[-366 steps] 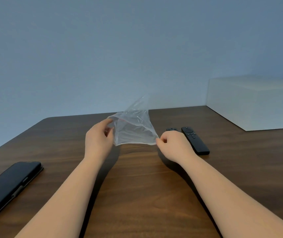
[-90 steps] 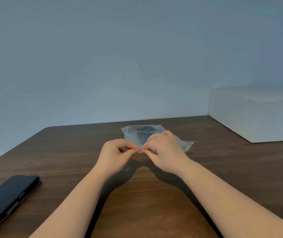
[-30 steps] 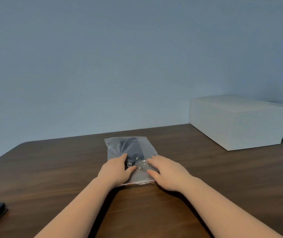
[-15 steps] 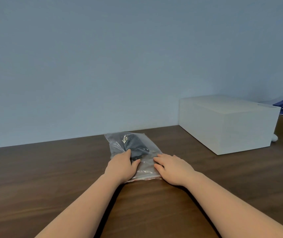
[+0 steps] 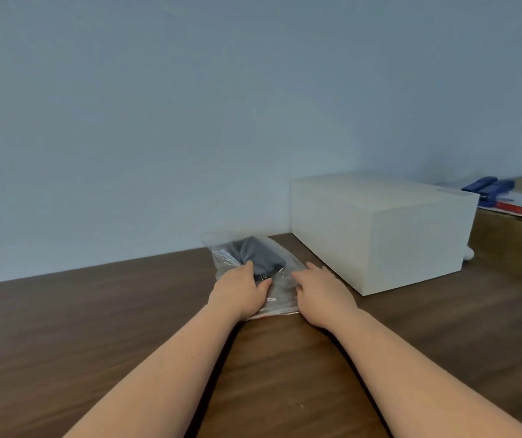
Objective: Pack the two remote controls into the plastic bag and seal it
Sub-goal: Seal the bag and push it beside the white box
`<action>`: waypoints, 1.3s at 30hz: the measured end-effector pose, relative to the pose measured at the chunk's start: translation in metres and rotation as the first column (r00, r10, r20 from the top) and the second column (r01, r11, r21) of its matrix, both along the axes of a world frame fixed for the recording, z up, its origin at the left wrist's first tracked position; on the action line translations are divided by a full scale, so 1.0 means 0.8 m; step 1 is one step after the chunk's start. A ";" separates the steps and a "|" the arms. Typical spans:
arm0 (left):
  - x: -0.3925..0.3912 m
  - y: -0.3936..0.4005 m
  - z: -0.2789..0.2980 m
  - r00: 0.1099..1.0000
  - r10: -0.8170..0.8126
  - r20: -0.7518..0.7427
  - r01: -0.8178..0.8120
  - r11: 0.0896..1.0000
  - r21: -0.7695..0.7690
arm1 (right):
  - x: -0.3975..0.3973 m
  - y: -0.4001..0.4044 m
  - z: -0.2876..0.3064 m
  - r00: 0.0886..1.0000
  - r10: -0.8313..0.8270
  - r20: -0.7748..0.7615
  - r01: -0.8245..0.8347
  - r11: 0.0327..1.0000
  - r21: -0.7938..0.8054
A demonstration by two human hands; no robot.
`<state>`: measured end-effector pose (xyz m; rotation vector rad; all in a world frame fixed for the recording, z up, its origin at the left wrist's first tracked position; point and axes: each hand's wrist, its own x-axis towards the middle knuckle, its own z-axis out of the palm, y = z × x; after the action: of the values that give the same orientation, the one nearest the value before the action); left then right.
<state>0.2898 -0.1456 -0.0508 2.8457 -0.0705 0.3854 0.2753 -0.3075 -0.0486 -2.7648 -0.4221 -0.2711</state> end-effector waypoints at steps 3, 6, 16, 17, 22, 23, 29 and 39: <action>0.024 -0.023 -0.002 1.000 -0.014 -0.013 0.014 1.000 -0.013 | 0.005 -0.007 0.000 0.998 -0.042 0.051 0.039 0.997 0.072; 0.041 -0.041 -0.002 0.999 -0.033 -0.013 0.032 0.999 -0.017 | 0.012 -0.009 -0.007 0.997 -0.043 0.057 0.038 0.994 0.098; 0.040 -0.044 -0.004 0.999 0.040 0.003 -0.040 0.999 -0.032 | 0.020 -0.017 -0.009 0.994 -0.066 0.091 0.063 0.998 0.030; 0.036 -0.042 -0.005 0.998 0.066 0.006 -0.066 0.997 -0.027 | 0.021 -0.016 -0.009 0.995 -0.057 0.084 0.055 0.998 0.027; 0.017 -0.038 -0.004 0.989 0.147 0.014 -0.147 0.989 0.007 | 0.020 -0.018 -0.010 0.999 -0.023 0.030 0.022 0.999 0.032; 0.014 -0.037 -0.005 0.987 0.162 0.014 -0.162 0.987 0.013 | 0.017 -0.019 -0.009 1.000 -0.015 0.022 0.015 0.999 0.029; -0.009 -0.028 -0.006 0.983 0.180 0.025 -0.180 0.984 0.001 | 0.001 -0.023 -0.001 1.000 0.013 0.013 -0.013 1.000 0.016; -0.041 -0.017 -0.006 0.988 0.152 0.017 -0.149 0.981 -0.128 | -0.001 -0.025 -0.005 0.999 -0.022 0.048 0.022 1.000 -0.005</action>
<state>0.2571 -0.1594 -0.0559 2.7290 0.1602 0.4421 0.2748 -0.3277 -0.0523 -2.7750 -0.4053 -0.3425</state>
